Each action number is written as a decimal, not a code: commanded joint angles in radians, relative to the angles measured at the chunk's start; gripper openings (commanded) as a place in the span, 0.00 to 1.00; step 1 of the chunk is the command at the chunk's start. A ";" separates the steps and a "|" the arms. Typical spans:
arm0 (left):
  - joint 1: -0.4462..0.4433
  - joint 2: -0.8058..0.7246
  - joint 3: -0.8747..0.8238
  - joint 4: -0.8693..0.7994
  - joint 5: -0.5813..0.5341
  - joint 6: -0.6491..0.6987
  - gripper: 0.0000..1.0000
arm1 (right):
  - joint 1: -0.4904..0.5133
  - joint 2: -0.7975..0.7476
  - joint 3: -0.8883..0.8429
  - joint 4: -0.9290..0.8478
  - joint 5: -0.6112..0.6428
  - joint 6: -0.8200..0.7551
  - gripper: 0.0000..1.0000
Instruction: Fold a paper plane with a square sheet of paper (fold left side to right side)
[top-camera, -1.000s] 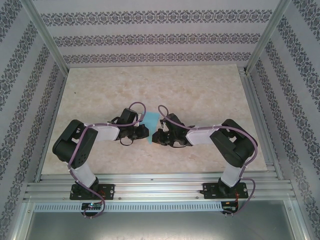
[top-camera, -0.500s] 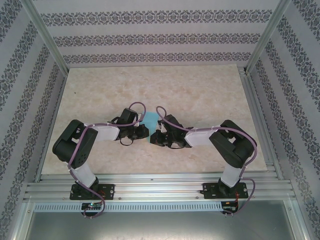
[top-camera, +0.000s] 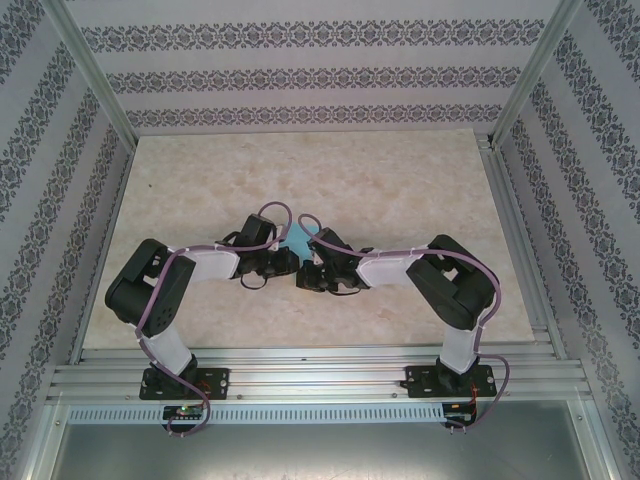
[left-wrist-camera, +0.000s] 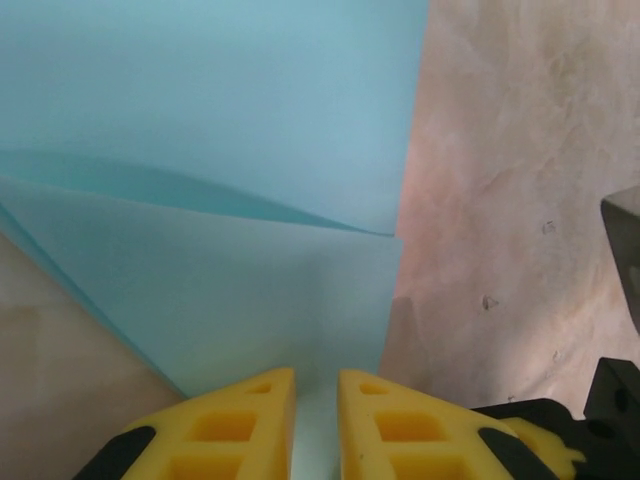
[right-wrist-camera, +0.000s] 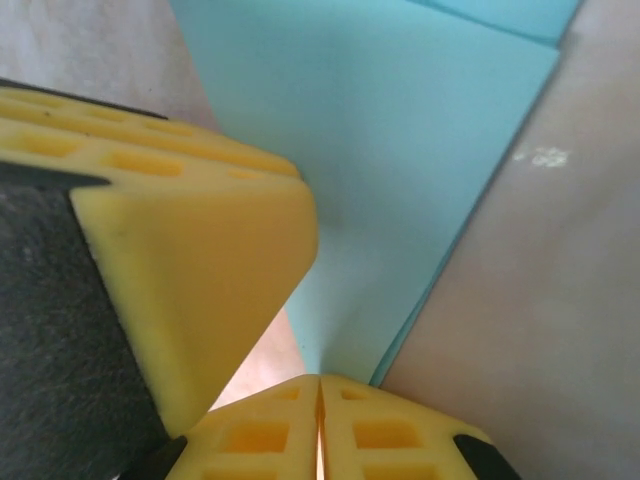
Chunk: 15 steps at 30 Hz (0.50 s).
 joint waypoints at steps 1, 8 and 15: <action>0.017 -0.033 0.051 -0.042 0.029 0.004 0.20 | 0.021 0.047 0.004 -0.185 0.092 -0.045 0.10; 0.089 -0.072 0.140 -0.148 0.053 0.068 0.20 | 0.022 0.068 -0.004 -0.197 0.083 -0.033 0.09; 0.082 -0.092 0.065 -0.074 0.142 0.087 0.10 | 0.020 0.073 0.005 -0.215 0.083 -0.039 0.09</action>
